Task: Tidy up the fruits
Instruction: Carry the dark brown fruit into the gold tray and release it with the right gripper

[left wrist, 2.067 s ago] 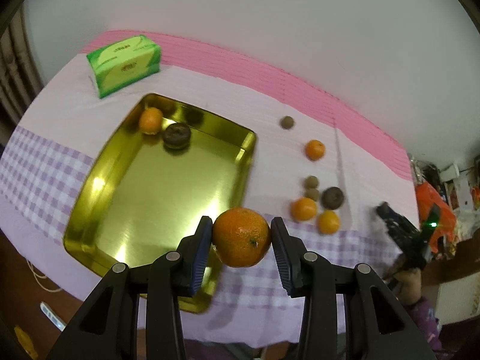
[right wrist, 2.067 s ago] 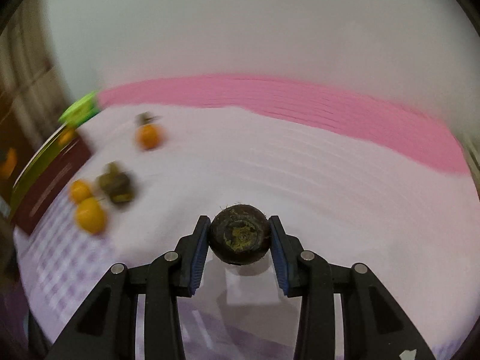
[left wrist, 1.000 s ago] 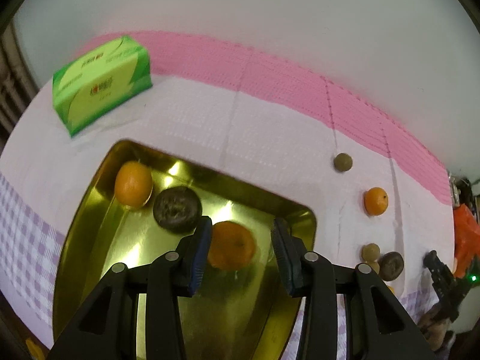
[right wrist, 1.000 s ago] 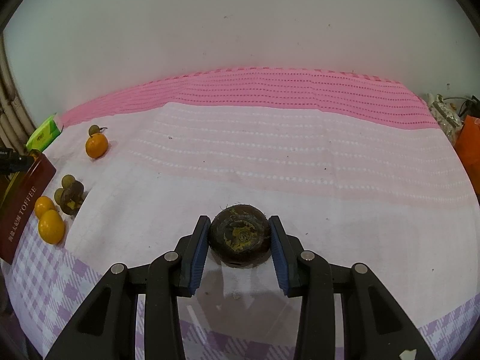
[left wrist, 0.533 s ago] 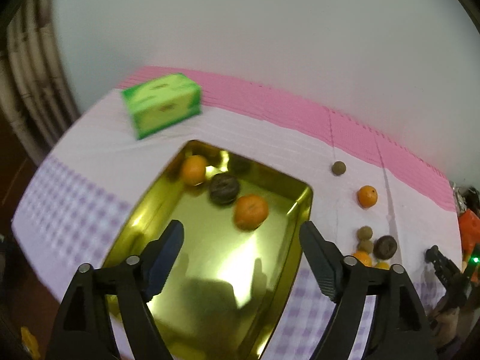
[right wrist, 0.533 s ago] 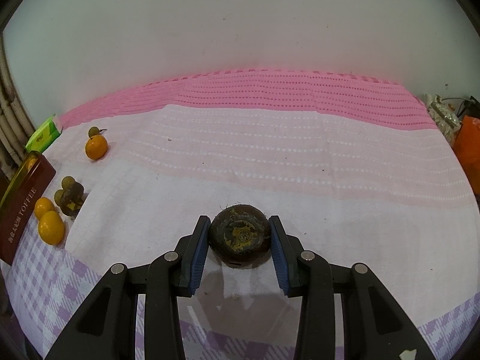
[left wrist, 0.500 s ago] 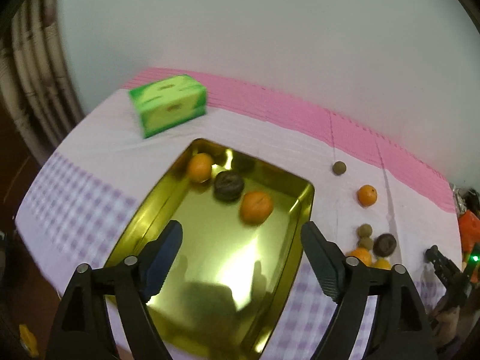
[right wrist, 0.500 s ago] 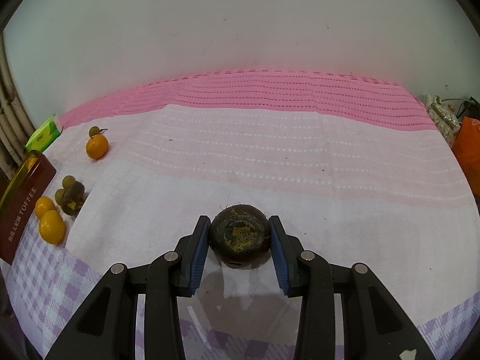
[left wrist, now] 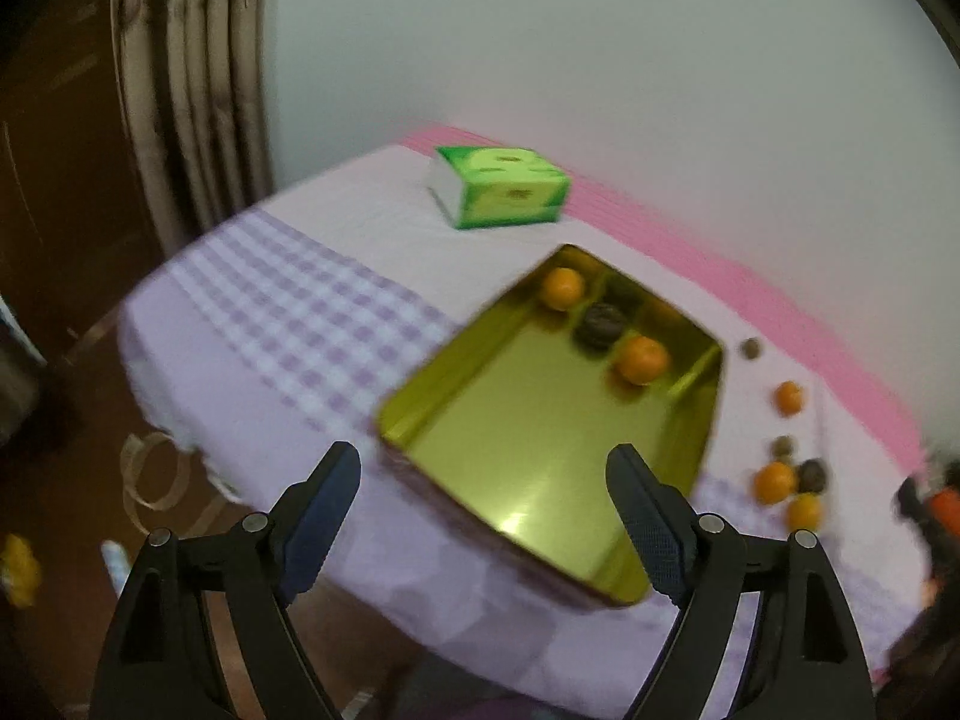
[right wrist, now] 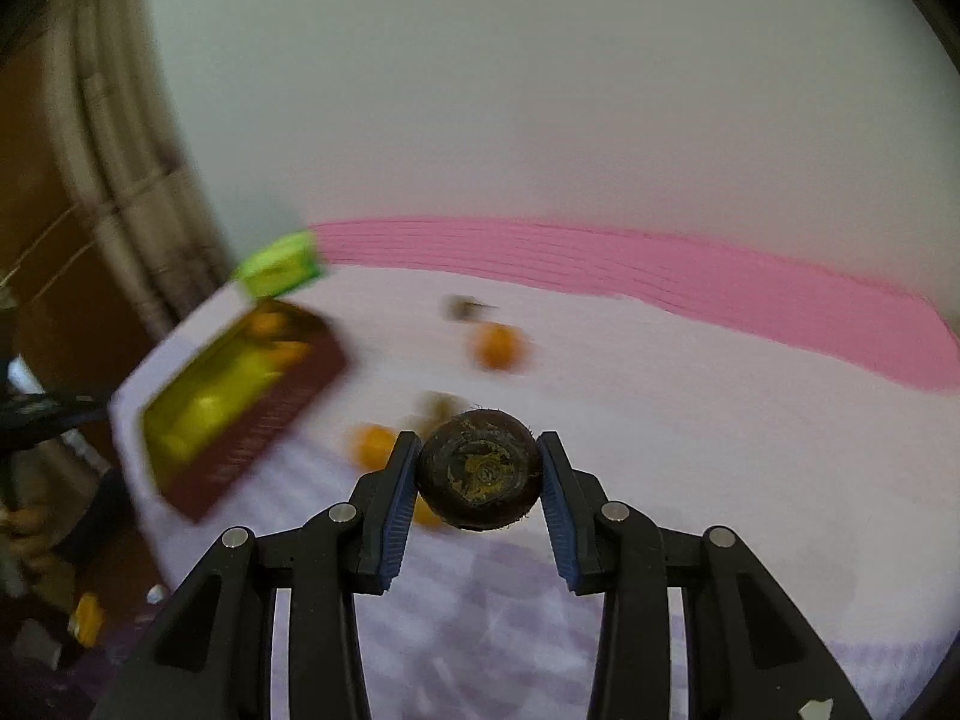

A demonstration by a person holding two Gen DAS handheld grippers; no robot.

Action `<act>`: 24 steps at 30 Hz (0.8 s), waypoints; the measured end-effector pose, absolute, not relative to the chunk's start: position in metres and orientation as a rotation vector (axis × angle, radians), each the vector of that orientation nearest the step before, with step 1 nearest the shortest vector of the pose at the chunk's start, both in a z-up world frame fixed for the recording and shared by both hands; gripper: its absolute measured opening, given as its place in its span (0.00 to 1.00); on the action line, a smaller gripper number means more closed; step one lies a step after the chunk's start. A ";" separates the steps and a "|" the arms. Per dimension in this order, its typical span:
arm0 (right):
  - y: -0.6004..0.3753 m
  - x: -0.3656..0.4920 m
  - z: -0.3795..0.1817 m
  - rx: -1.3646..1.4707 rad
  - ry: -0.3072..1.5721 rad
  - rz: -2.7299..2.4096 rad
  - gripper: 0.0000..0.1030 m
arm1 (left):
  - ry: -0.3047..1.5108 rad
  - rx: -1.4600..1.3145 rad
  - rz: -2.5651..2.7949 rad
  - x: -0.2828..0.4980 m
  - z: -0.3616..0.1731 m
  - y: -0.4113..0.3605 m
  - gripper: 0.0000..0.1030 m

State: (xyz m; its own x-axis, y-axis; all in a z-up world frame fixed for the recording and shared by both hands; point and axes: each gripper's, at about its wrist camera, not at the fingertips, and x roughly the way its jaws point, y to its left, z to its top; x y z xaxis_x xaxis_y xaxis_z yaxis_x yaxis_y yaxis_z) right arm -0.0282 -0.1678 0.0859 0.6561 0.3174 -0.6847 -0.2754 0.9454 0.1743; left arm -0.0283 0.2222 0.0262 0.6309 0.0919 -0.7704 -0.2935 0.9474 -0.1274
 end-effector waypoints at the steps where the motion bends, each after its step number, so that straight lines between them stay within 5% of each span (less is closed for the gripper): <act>1: -0.149 -0.025 0.091 0.043 0.785 0.382 0.35 | 0.858 -0.233 0.228 -0.029 0.026 0.222 0.82; 13: 0.070 0.051 0.074 -0.120 0.932 0.733 0.35 | 0.841 -0.184 0.398 -0.026 0.034 0.261 0.82; 24: 0.135 0.100 0.027 -0.241 1.076 0.692 0.35 | 0.872 -0.137 0.392 -0.021 0.030 0.261 0.82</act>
